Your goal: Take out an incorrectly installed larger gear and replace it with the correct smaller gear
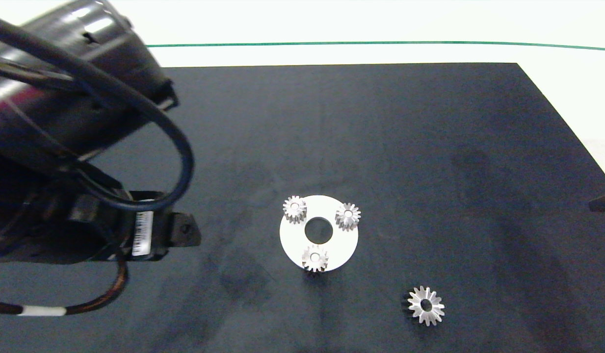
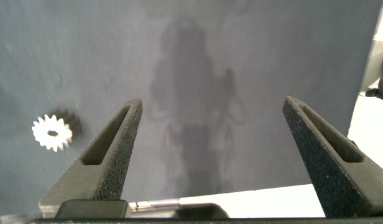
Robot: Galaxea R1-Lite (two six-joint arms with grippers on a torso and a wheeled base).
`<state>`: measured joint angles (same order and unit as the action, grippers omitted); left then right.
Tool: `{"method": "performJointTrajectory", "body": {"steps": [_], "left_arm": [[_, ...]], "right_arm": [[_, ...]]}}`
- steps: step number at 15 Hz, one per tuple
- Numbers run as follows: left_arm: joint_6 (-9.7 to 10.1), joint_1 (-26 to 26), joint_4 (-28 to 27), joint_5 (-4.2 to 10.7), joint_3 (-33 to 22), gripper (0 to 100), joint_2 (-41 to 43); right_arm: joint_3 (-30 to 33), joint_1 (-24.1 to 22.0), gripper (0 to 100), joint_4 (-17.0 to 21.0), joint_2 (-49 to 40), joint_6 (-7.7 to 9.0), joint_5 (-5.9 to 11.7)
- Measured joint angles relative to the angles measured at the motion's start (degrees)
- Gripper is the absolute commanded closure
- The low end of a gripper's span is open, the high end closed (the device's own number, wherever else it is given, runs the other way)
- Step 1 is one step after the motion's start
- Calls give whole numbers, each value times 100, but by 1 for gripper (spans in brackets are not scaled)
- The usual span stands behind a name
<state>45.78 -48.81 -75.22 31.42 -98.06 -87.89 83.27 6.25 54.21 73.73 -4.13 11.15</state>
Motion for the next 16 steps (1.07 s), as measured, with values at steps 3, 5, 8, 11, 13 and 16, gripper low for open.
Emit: {"method": "performJointTrajectory", "body": {"steps": [3,5,8,11,13,16], "left_arm": [[-217,477,-72,-2,297,0,708],[-678,948,-61,-2,296,0,992],[-769,1187,140,2,219,0,1211],[-778,1139,245,0,294,0,1259],[-772,1034,267,-11,330,0,1273],[-780,945,271,-22,424,0,1298]], "right_arm": [[-263,258,9,-27,6,37,22],[-434,438,9,-196,2,41,30],[-679,647,0,-672,-24,39,39],[-769,728,0,-796,-107,28,26],[-789,747,0,-967,-149,17,-22],[-897,755,0,-1150,-174,22,22]]}}
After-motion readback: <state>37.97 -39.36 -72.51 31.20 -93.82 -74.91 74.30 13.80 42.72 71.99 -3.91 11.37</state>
